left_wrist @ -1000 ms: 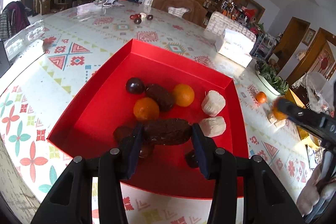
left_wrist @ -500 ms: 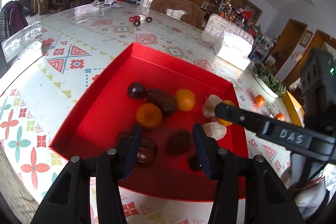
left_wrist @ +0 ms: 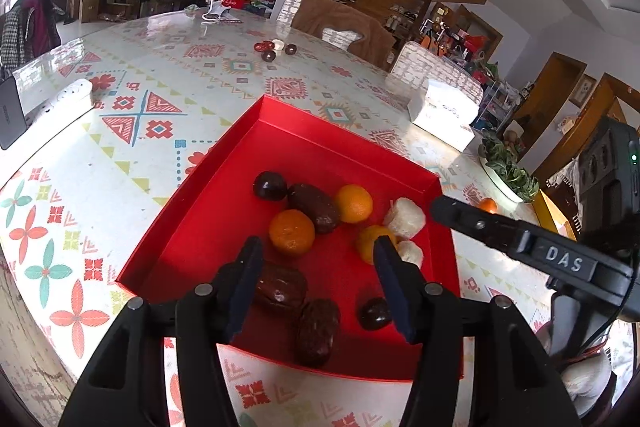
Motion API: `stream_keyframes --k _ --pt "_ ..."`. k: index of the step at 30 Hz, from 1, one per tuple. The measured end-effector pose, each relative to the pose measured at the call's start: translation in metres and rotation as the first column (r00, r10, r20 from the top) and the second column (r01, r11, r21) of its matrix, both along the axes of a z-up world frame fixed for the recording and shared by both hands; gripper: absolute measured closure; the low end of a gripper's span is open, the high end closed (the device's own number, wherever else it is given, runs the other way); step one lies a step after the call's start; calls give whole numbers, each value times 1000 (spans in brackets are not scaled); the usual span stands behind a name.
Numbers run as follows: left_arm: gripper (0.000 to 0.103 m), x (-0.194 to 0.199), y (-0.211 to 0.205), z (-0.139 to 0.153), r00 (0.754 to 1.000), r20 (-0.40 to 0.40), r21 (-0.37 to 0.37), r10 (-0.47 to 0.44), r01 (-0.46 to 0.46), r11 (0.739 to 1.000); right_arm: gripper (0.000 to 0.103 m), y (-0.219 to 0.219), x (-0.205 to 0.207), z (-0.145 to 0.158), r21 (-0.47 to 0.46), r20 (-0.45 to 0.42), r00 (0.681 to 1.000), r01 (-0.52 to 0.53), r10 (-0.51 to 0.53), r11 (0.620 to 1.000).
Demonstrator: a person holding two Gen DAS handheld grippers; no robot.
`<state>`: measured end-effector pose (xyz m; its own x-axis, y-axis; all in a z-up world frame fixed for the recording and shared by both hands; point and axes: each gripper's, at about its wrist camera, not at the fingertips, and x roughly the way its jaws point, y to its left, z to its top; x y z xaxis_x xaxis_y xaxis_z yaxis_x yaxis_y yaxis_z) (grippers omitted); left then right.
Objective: Organize fruits
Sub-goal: 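Withdraw both open tools from the red tray toward the remaining fruit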
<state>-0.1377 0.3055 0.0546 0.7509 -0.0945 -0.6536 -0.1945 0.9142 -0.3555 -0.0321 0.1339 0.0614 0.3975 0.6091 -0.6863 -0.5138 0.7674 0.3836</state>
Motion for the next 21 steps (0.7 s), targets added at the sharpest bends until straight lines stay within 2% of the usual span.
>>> stream_keyframes --k 4,9,14,19,21 --pt "40 -3 -14 7 1000 5 42 -18 18 999 55 -16 -6 8 14 19 999 26 -26 1000" --pt "27 -9 -35 19 1000 15 137 -17 15 990 55 -37 -15 10 19 27 998 55 -56 998" --pt "16 -17 -65 33 999 35 279 -6 -4 960 55 -64 -25 12 23 51 993 103 -104 994" --pt "14 -25 -90 42 998 50 337 -31 13 941 41 -98 -35 17 16 118 976 183 -184 983" --pt "14 -27 -101 44 998 56 371 -40 16 928 41 -116 -37 18 29 134 965 222 -224 975"
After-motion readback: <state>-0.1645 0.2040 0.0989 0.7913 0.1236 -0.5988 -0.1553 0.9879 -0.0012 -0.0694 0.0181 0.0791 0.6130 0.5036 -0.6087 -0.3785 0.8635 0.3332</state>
